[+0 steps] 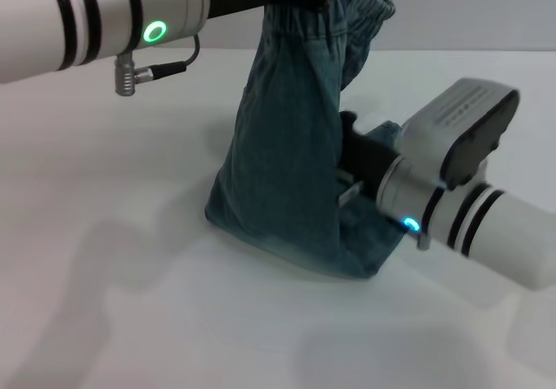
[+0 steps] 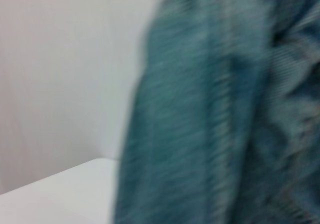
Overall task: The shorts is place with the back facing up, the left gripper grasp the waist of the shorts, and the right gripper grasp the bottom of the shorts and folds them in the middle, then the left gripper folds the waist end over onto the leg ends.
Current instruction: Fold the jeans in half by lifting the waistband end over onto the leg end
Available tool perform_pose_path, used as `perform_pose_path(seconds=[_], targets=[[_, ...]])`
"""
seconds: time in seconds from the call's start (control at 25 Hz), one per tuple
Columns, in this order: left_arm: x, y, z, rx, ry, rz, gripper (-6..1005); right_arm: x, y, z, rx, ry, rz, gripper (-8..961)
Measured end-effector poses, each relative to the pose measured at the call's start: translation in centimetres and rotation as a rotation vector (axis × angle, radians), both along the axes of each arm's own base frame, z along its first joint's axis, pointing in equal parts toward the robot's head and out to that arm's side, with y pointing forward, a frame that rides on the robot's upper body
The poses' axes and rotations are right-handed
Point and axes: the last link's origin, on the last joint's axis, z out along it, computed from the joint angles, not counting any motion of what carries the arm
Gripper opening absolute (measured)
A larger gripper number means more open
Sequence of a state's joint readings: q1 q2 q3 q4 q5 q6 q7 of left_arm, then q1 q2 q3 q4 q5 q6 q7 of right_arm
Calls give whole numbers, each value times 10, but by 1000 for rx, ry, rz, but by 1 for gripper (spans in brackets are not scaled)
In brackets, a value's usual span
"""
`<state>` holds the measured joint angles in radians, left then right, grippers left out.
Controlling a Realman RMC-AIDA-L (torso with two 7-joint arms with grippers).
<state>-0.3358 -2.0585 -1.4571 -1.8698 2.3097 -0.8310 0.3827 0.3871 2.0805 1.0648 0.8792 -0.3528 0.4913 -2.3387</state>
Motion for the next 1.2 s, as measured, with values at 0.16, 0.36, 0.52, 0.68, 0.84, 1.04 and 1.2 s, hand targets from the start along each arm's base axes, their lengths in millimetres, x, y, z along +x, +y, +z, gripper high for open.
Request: perform_pose_path(seconds=[0.16,0.36,0.52,0.68,0.84,1.04,1.2], targets=[[0,3,-4,-1,-3,3,63,-1,-7,-2,-15,10,3,-1],[-4,5,-5,3,-8,15,63,17,-10,17,65,19,-44,-1],[-6,6,-10,10,-15,17,63,50,-1,46,178,14,-146,0],[-12,7,-17,-2,-6,30,63,82,5,81,292,6,-236,0],[-19,3,-31,-16,-16,44,64,108,4,111,386,4,-313,0],[-23,-6,-67,-7,-69,34,64,126,-4,136,466,16,-371,0],[-29,-15,-115,45,-136,-1,64,128,-10,145,493,24,-381,0]])
